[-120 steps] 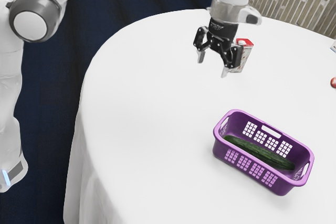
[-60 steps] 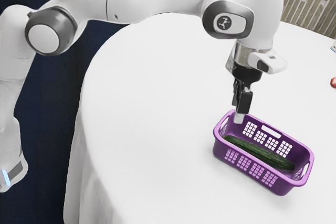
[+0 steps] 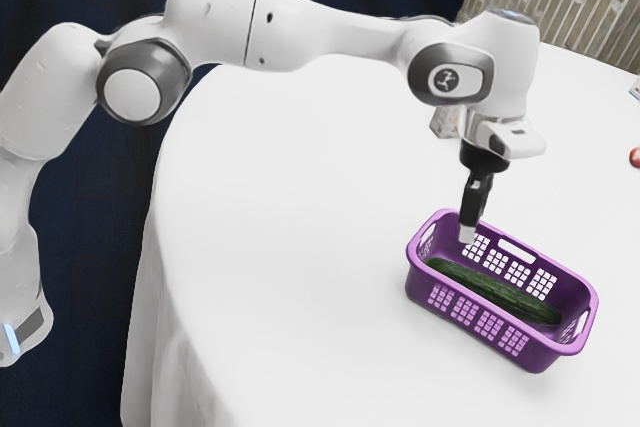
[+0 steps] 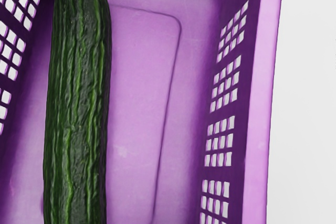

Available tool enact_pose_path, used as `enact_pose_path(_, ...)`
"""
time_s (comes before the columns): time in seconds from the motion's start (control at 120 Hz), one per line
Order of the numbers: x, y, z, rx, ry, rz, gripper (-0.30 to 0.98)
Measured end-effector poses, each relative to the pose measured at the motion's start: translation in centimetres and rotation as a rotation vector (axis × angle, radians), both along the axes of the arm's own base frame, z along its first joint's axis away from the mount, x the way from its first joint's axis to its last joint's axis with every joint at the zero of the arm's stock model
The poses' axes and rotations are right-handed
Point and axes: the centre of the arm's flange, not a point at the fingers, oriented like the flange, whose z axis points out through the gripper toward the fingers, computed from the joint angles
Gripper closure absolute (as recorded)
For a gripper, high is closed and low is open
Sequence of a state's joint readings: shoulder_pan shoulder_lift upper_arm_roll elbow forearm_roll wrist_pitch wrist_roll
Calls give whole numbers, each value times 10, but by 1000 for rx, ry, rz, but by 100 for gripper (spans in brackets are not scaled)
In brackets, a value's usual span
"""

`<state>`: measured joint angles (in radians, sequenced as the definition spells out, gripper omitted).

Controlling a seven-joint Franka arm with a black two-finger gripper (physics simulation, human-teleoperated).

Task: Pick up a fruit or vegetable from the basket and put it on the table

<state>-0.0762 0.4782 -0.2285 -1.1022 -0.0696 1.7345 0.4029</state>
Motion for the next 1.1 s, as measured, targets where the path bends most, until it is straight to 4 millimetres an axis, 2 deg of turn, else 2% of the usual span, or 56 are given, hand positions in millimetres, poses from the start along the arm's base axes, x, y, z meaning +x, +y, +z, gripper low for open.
enact_pose_path(0.117,9,-5,-14,-6,-16,-59,0)
enact_pose_path(0.35,29,19,-52,2,-7,-104,0)
enact_pose_path(0.625,37,27,-63,4,-27,-153,6)
enact_pose_path(0.817,42,16,-75,-5,-46,-193,9)
enact_pose_path(0.95,52,6,-78,-32,-94,-211,9)
enact_pose_path(1.1,61,-2,-102,-52,-102,-226,9)
